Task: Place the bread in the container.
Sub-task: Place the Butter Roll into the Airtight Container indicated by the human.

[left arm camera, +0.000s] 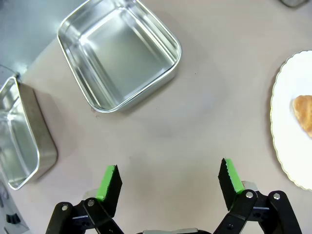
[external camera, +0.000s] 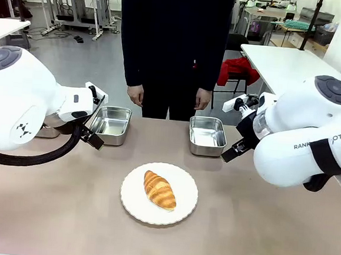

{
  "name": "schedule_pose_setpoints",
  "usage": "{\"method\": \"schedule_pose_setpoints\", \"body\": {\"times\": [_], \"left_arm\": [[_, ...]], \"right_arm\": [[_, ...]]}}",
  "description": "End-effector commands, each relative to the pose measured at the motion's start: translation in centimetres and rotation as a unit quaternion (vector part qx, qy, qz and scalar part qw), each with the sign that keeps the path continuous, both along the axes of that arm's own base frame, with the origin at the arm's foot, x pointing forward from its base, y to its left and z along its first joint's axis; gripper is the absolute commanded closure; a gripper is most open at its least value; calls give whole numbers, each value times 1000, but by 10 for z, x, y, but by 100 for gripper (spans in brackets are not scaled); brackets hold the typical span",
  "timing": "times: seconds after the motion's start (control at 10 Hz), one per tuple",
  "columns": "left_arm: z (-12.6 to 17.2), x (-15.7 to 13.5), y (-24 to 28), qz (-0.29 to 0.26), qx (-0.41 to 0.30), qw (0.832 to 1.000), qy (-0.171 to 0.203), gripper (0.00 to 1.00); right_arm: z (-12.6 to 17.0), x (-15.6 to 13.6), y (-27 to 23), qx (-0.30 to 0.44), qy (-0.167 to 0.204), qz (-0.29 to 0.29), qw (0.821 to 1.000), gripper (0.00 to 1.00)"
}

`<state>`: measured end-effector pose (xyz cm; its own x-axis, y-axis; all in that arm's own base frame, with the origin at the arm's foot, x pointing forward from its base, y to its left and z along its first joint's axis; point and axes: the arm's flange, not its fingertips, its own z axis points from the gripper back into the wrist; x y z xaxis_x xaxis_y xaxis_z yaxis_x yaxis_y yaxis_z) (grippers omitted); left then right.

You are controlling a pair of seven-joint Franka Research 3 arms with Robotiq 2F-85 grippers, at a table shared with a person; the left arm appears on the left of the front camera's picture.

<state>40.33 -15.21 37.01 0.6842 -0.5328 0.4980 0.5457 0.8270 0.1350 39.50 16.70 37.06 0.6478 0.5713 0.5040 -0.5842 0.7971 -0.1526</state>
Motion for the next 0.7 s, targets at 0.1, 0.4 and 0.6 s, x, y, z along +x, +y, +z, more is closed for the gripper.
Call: {"method": "schedule_pose_setpoints", "body": {"times": [0.1,0.4,0.6], "left_arm": [[0,0,0,0,0,1000,0,0],[42,40,26,-17,-56,998,8,0],[86,85,68,-15,-77,997,25,0]], "right_arm": [[0,0,0,0,0,0,1000,0],[69,44,-16,45,24,-3,999,0],[122,67,-47,82,33,14,996,0]]}}
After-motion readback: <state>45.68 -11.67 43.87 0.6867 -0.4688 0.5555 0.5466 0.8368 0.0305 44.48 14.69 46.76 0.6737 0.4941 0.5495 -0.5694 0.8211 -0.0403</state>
